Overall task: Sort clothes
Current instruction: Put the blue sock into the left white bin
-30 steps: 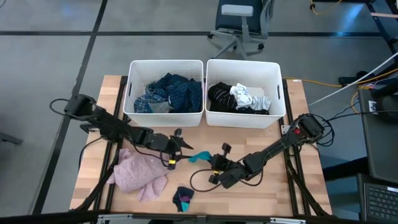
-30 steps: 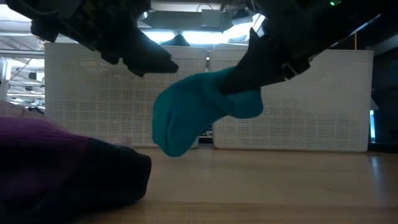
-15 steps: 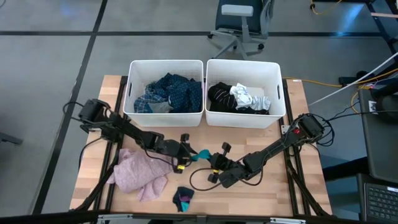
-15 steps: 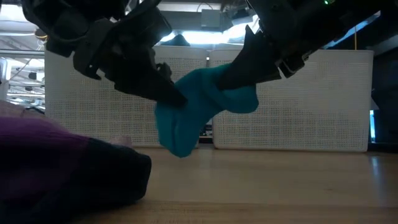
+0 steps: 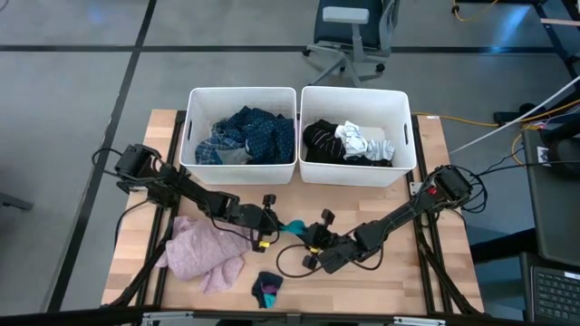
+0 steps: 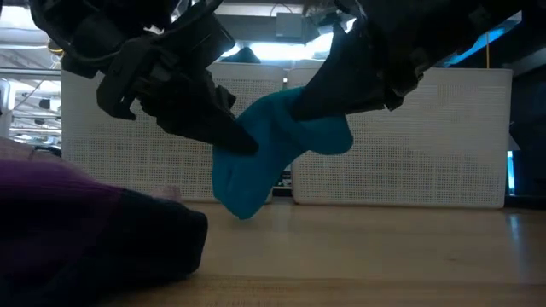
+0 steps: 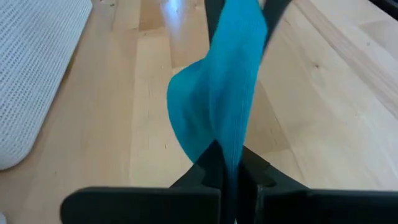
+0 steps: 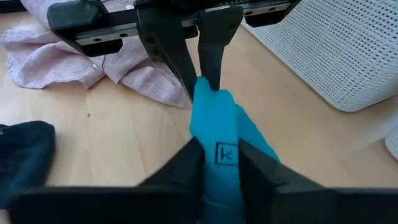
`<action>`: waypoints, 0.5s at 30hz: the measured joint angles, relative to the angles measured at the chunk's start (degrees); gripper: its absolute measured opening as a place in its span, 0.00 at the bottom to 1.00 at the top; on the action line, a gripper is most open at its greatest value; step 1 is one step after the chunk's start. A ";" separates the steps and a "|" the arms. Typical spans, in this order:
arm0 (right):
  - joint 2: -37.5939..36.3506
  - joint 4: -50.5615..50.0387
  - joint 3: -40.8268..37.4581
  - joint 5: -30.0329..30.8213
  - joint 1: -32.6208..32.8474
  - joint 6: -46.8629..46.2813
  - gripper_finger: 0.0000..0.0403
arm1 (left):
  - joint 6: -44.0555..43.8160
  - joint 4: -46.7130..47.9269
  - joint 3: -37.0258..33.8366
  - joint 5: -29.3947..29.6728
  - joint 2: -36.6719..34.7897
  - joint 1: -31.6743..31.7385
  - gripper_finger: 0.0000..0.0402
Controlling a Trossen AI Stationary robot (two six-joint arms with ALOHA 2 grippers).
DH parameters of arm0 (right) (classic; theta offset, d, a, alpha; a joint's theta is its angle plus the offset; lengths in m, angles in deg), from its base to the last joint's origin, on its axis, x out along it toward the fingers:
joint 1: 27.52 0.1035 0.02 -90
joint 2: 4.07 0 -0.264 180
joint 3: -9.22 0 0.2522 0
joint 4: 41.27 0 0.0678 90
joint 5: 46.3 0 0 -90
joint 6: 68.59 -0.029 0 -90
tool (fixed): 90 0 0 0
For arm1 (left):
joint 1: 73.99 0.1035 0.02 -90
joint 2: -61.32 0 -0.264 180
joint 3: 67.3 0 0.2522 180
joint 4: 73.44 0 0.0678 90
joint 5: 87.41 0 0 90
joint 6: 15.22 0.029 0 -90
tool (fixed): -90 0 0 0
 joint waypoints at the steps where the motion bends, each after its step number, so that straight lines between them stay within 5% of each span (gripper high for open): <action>1: 0.00 0.00 0.00 -0.35 0.00 0.04 0.26 | 0.17 0.00 0.00 0.14 0.00 0.00 0.01; 8: 0.00 -2.72 0.02 -5.10 0.00 2.87 0.58 | -0.11 4.85 0.00 3.05 -4.19 -0.25 0.01; 15: 0.00 -6.68 0.02 -14.11 0.00 6.36 0.69 | 1.96 11.75 0.00 10.92 -14.64 -4.41 0.01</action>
